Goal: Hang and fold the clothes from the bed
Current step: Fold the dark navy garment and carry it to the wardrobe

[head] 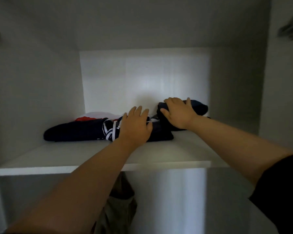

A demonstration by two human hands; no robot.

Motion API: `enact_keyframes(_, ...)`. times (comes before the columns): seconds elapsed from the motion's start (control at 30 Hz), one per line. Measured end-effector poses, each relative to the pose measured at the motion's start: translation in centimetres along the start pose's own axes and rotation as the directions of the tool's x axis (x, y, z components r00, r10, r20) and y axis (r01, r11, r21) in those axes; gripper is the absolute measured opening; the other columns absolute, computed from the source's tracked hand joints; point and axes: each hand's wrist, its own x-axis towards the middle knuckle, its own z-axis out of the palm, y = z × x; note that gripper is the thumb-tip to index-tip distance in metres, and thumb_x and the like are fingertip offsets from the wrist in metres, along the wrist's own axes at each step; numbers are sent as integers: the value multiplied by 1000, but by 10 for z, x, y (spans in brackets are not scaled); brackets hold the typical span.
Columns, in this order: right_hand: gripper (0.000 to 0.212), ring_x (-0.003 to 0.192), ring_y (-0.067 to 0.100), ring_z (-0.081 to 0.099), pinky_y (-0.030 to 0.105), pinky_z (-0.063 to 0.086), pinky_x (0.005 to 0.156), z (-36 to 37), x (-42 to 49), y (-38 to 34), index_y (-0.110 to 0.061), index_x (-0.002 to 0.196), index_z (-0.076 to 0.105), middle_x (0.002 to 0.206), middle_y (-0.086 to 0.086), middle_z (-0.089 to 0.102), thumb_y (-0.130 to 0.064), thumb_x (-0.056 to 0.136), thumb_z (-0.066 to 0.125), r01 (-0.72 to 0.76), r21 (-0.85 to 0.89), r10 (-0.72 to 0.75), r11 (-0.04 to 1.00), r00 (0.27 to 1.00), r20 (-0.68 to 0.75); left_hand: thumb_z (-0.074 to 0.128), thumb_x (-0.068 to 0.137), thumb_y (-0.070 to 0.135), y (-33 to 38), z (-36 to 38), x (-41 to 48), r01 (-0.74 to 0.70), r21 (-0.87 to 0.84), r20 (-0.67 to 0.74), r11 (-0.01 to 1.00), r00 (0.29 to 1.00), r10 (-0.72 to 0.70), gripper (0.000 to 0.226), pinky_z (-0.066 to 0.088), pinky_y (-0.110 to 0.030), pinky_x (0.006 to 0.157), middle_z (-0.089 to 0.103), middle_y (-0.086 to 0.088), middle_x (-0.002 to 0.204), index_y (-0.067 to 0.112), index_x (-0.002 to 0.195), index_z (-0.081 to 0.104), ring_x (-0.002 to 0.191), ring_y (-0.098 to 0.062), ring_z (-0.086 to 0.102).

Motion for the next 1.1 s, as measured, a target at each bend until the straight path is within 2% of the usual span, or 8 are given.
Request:
enact_keyframes(0.2,49,138,22,30,56,10,114,-49,-122,-51,-12,142,33,147,8,38,-37,100,33,-53,-170,30,984,991,-134,40,96,35,29,-55,-87,-111,-93,-59,989,993,106,63,11,-47,115,10,-8,159,19,152,16,146,-25,9)
enact_keyframes(0.3,52,143,25,22,56,5,114,-76,-178,-63,-11,144,31,153,11,29,-38,99,33,-72,-303,36,950,992,-125,41,95,35,56,-78,-126,-175,-138,-44,975,984,171,67,7,-48,116,5,-7,160,20,153,10,147,-24,3)
enact_keyframes(0.43,52,143,28,21,59,7,113,-127,-249,-67,-10,143,33,153,14,28,-34,97,37,-79,-436,38,897,994,-101,42,94,37,104,-112,-163,-256,-193,-56,947,967,250,69,6,-47,117,4,-6,160,21,153,9,147,-23,1)
enact_keyframes(0.53,54,144,27,21,58,8,113,-168,-298,-64,-8,142,34,153,15,28,-32,95,42,-125,-510,88,851,992,-96,42,93,38,143,-138,-185,-314,-228,-91,922,949,301,70,4,-46,117,4,-4,160,21,153,8,147,-22,-1)
enact_keyframes(0.7,58,146,27,15,56,5,115,-233,-377,-55,-9,147,26,156,14,20,-35,97,38,-215,-596,196,774,976,-98,42,94,37,209,-181,-222,-430,-250,-140,867,903,407,71,0,-46,117,0,-4,161,21,153,6,147,-22,-3)
enact_keyframes(0.9,55,143,30,23,52,11,115,-315,-509,-39,-6,143,35,153,17,29,-25,93,45,-253,-614,244,748,965,-101,43,92,37,315,-236,-288,-461,-401,-162,792,886,434,73,1,-45,117,-4,-3,161,21,153,5,147,-19,-5)
enact_keyframes(1.0,56,144,30,20,52,9,116,-357,-596,-28,-8,144,35,155,15,25,-31,94,44,-332,-647,342,686,933,-116,40,94,40,383,-267,-334,-538,-429,-200,725,840,505,72,-3,-45,116,-5,-3,161,23,153,3,147,-20,-6)
enact_keyframes(1.1,58,147,27,12,50,2,117,-400,-690,-21,-12,148,27,158,12,15,-40,98,33,-428,-669,468,608,874,-134,32,95,45,456,-303,-385,-593,-463,-243,659,800,548,67,-5,-44,115,-2,-3,161,24,153,3,148,-22,-5)
